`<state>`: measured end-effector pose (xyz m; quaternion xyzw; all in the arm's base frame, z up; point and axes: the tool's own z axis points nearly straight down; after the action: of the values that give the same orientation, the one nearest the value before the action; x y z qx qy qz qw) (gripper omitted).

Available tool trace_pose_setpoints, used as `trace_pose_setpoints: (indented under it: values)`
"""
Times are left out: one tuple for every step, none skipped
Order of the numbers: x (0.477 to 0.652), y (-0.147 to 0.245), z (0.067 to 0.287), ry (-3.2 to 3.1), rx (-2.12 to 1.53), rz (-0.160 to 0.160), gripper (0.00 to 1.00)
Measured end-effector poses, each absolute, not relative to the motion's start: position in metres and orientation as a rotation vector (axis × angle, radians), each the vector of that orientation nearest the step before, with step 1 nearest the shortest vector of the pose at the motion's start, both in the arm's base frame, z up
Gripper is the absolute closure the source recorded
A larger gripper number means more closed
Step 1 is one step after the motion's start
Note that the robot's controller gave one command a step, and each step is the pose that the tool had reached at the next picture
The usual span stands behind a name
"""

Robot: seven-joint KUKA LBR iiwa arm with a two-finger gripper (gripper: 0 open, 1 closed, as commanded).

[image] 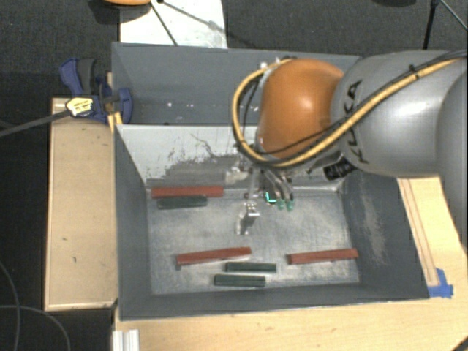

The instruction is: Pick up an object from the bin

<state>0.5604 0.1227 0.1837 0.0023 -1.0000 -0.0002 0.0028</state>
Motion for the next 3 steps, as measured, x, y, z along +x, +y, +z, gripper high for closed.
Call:
trace_pose_setpoints:
  values:
    - [0.562,0.122,0.188,-3.144,0.001,-0.002,0.0]
    - [0.534,0.131,0.121,-3.147,0.052,-0.003,0.0]
    - [0.504,0.141,0.116,-3.136,0.059,0.001,0.0]
